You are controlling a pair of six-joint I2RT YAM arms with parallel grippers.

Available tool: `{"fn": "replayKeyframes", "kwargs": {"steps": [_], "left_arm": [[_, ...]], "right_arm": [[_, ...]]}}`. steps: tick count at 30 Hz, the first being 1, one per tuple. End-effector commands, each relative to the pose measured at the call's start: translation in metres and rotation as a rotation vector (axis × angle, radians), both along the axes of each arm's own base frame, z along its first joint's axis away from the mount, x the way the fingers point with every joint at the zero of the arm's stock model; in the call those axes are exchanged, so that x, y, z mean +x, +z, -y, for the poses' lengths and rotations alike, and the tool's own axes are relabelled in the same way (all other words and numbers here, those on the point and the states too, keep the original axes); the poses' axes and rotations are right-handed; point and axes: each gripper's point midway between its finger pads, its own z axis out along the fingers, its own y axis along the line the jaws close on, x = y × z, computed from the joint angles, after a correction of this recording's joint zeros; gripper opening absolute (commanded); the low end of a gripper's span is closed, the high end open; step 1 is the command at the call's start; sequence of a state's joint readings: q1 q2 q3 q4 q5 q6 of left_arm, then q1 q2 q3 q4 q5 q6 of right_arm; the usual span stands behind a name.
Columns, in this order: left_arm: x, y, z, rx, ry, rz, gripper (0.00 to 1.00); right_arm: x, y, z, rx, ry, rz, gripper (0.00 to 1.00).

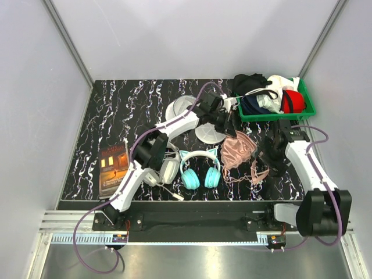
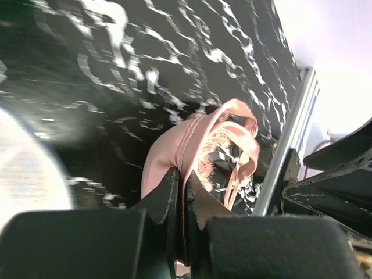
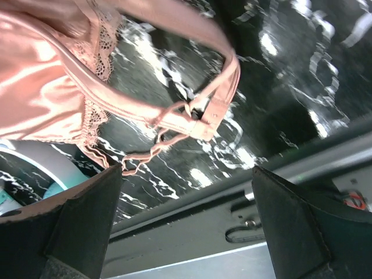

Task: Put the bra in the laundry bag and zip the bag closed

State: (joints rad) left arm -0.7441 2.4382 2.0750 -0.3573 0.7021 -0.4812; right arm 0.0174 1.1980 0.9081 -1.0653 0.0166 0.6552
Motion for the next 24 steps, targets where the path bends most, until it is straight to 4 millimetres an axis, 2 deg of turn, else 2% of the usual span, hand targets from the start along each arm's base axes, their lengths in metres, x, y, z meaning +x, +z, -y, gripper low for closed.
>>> {"fn": "replayKeyframes", "kwargs": {"steps": [1, 6, 9, 13, 14, 17, 19, 21, 22, 24], "left_arm": [[0.015, 0.012, 0.009, -0.043, 0.023, 0.011, 0.0], [0.018, 0.001, 0.006, -0.03, 0.053, -0.034, 0.0], [0.02, 0.0, 0.006, -0.04, 0.065, -0.052, 0.0], [0.018, 0.005, 0.01, -0.07, 0.062, -0.068, 0.0], [0.018, 0.006, 0.01, -0.073, 0.06, -0.068, 0.0], [0.016, 0.003, 0.008, -0.068, 0.056, -0.068, 0.0], [0.015, 0.002, 0.007, -0.067, 0.054, -0.069, 0.0], [0.013, 0.001, 0.007, -0.069, 0.047, -0.076, 0.0], [0.013, 0.001, 0.007, -0.07, 0.047, -0.074, 0.0], [0.012, 0.001, 0.008, -0.069, 0.044, -0.073, 0.0]], "right_arm": [[0.031, -0.003, -0.009, 0.053, 0.092, 0.091, 1.0], [0.04, -0.031, -0.003, 0.075, 0.026, 0.081, 1.0], [0.033, -0.054, 0.0, 0.061, -0.007, 0.043, 1.0], [0.031, -0.067, 0.007, 0.024, -0.058, 0.029, 1.0], [0.03, -0.071, 0.018, -0.036, -0.086, 0.02, 1.0], [0.035, -0.079, 0.023, -0.061, -0.098, 0.014, 1.0], [0.039, -0.084, 0.023, -0.058, -0.119, 0.014, 0.91], [0.042, -0.089, 0.017, -0.028, -0.114, 0.018, 0.87], [0.042, -0.091, 0.017, -0.025, -0.11, 0.021, 0.78], [0.043, -0.094, 0.019, -0.035, -0.108, 0.037, 0.67]]}}
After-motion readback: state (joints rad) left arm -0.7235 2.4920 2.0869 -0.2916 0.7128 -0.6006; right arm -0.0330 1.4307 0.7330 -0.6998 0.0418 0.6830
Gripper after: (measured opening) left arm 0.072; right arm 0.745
